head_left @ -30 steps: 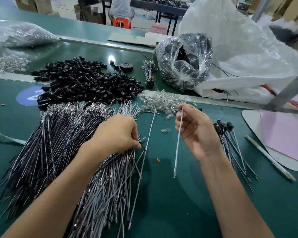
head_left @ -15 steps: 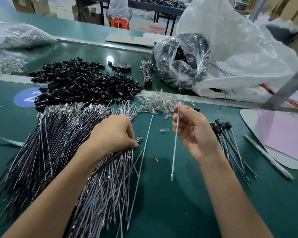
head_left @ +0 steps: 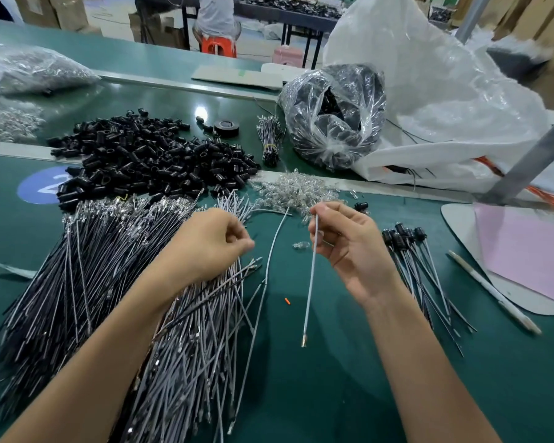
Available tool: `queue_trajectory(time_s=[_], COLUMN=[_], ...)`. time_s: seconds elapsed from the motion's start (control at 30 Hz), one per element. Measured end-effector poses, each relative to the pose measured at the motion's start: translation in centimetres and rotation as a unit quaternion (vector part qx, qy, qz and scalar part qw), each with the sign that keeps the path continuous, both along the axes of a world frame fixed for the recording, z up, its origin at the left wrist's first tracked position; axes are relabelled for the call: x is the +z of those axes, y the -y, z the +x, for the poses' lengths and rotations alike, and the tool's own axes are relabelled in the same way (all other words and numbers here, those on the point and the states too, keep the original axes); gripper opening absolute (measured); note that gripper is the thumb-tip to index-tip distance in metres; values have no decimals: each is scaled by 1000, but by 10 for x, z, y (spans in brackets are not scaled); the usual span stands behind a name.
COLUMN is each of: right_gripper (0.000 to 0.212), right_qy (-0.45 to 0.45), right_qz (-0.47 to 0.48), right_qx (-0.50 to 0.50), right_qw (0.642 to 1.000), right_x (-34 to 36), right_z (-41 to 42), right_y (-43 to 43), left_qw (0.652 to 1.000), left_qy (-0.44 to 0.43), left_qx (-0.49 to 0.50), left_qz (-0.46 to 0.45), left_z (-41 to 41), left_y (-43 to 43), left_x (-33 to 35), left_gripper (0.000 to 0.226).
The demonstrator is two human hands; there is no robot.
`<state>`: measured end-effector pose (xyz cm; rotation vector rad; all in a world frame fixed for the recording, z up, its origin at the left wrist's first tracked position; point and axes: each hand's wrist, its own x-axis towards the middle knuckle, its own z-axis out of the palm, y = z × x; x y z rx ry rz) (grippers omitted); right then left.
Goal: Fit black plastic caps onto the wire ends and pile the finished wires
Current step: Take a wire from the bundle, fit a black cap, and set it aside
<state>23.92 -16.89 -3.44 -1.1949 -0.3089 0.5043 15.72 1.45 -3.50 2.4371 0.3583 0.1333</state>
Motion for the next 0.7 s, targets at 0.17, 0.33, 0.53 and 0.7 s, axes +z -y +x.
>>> queue_trajectory(time_s=[0.17, 0.33, 0.53, 0.7], right_gripper=[5, 14, 21, 21], right_qy=[153, 233, 254, 273], right_qz=[-77, -77, -87, -98], right_qx=[-66, -74, -73, -87], right_qw=[983, 967, 960, 953], right_x=[-8, -10, -13, -14], right_z=[-10, -18, -23, -22], right_y=[-12, -19, -23, -24], left_qw=[930, 881, 863, 859], left_qy=[155, 152, 144, 130], left_qx=[46, 13, 22, 20], left_qz=[-331, -448, -484, -495], left_z=[-3, -3, -2, -2], left_y=[16, 33, 31, 29], left_x=[11, 8, 7, 6], left_gripper=[6, 5, 4, 3])
